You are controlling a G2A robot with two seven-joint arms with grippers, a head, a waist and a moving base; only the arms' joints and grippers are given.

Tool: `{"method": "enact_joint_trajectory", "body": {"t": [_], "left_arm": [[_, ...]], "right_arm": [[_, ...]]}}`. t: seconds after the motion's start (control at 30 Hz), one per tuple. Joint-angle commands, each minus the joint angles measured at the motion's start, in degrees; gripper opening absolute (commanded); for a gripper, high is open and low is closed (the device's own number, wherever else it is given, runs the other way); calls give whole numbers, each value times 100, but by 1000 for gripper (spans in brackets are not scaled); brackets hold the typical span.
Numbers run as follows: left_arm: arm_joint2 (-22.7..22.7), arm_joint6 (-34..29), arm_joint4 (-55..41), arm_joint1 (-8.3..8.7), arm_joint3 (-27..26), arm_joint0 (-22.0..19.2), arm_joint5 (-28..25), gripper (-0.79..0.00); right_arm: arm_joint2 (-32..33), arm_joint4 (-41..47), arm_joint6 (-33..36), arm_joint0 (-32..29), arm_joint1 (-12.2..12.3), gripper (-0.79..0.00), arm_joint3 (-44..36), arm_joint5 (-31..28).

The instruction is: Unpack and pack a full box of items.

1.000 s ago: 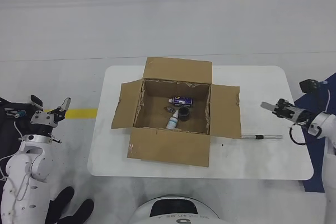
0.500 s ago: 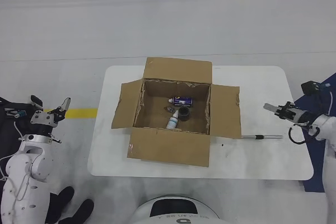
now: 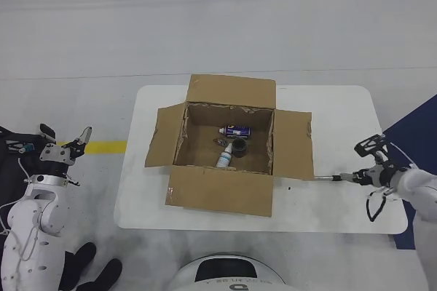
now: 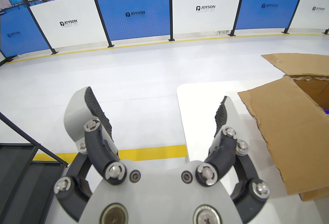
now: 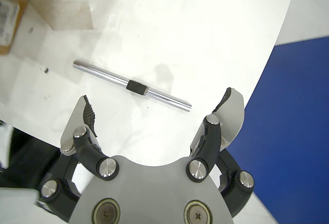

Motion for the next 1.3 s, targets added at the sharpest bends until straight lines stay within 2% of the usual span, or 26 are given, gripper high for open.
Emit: {"method": "enact_joint_trajectory", "body": {"t": [0.0,0.13,0.2,0.37,0.4,0.47,0.5,0.57,0.67,0.97,1.13,1.27], "left_arm": [[0,0,0,0,0,0,0,0],[0,0,0,0,0,0,0,0],[0,0,0,0,0,0,0,0],[0,0,0,0,0,0,0,0],[0,0,0,0,0,0,0,0],[0,0,0,0,0,0,0,0],[0,0,0,0,0,0,0,0],[0,0,0,0,0,0,0,0],[0,0,0,0,0,0,0,0],[0,0,0,0,0,0,0,0],[0,0,0,0,0,0,0,0],[0,0,0,0,0,0,0,0]], "right_arm": [[-75,-203,-176,121,44,0,271,-701],[-567,-827,-810,568,250,0,954,-1569],[-820,-1087,-1057,891,374,0,1369,-1816],[-1748,-1131,-1058,1527,662,-37,1890,-1816],[-1901,-1122,-1058,1641,721,-65,1975,-1816],[-2163,-1024,-1058,1849,830,-185,2152,-1816],[-2298,-941,-1058,1934,887,-308,2201,-1816],[-2506,-744,-1058,2058,1024,-397,2263,-1816],[-2775,-428,-1058,2116,1267,-465,2271,-1816],[-3387,237,-1153,2044,2041,-456,1974,-1816],[-3861,130,-1325,2225,2298,-462,1970,-1816],[-4239,-236,-1785,2365,2469,-456,1964,-1816]]}}
